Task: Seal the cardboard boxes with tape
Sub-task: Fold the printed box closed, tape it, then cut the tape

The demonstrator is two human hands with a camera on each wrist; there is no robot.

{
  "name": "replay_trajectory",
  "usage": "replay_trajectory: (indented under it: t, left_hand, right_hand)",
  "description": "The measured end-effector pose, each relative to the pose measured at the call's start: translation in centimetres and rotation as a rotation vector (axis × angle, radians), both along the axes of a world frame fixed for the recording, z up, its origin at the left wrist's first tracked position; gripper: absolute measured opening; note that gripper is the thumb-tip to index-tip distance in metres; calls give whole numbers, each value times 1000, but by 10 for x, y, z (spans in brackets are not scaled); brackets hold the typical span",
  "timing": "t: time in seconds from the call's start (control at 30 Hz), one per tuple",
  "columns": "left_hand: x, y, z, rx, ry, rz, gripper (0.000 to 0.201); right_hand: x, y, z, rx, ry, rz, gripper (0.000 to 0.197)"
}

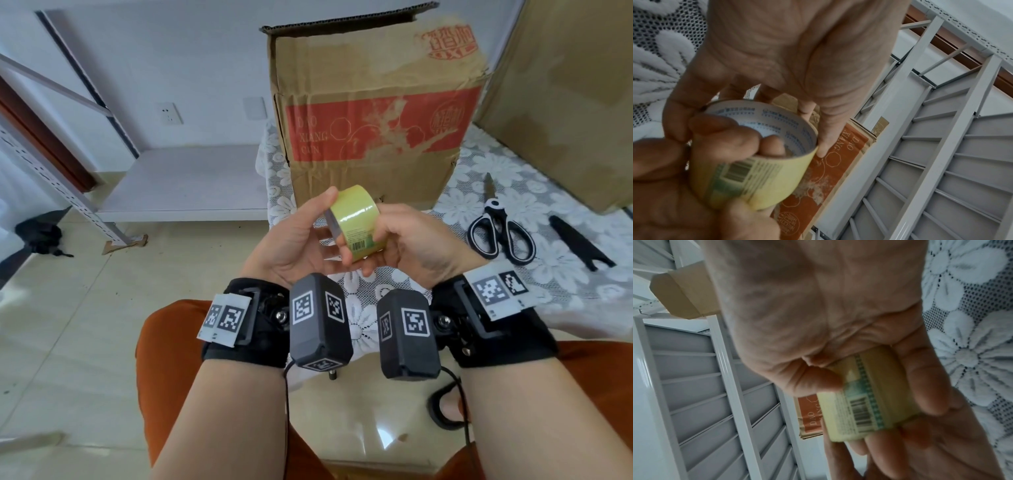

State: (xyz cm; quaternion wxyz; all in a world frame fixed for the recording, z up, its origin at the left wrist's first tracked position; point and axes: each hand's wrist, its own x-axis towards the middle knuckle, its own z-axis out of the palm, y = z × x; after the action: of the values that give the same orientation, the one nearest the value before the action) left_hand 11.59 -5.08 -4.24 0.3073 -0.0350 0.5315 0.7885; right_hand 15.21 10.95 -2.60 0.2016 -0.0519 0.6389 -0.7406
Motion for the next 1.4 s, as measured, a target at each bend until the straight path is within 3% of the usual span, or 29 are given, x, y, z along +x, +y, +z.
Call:
replay_trajectory:
  t: [0.17, 0.33, 0.7, 0.8, 0.97, 1.4]
  left_hand:
    - [-2, 1, -1, 34, -36, 5, 50]
    - [-2, 1, 1, 62, -57, -19, 69]
    - [1, 3, 2, -9, -36, 3, 54]
    - [4, 4, 5, -54, -29, 1, 67]
    - [6, 2, 6, -35, -42, -21, 70]
    - [2, 3, 0, 12, -96, 6, 72]
  right_hand:
    - [0, -1, 0, -59, -23, -35, 35]
    - [-2, 0, 2, -63, -24, -30, 37]
    - [-2, 2, 5, -23, 43, 5, 39]
    - [-2, 2, 1, -37, 54, -14, 45]
    - [-2, 1, -3, -106, 52, -21, 40]
    - [1, -1, -6, -72, 90, -89, 26]
